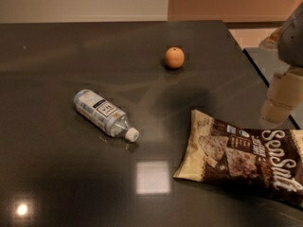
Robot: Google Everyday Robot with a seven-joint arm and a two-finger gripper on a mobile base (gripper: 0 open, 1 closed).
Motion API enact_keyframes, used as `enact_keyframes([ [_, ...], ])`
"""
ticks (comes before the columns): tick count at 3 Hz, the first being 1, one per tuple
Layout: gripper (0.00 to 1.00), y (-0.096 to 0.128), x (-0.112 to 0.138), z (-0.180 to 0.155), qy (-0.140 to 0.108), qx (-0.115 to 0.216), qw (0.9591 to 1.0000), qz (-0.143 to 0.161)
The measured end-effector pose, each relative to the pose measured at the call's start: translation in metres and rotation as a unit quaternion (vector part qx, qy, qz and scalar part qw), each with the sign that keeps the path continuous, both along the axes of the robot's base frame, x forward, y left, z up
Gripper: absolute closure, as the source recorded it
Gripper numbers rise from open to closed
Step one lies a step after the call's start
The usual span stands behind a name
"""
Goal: Pick orange
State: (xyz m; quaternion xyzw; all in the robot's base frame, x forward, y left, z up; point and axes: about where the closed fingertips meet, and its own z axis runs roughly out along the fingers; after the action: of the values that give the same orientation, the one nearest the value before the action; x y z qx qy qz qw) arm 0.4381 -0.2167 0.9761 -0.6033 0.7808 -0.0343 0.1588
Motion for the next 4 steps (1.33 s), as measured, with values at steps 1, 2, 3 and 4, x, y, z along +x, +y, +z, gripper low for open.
enact_keyframes([
  [1,0.0,0.01,0.03,0.001,-0.013,0.019,0.9997,-0.001],
  [2,0.0,0.021,0.077,-0.007,-0.026,0.044,0.9986,-0.01],
  [3,0.0,0.03,0.13,-0.018,-0.038,0.082,0.9957,-0.018],
  [4,0.0,0.039,0.187,-0.036,-0.041,0.121,0.9914,-0.029],
])
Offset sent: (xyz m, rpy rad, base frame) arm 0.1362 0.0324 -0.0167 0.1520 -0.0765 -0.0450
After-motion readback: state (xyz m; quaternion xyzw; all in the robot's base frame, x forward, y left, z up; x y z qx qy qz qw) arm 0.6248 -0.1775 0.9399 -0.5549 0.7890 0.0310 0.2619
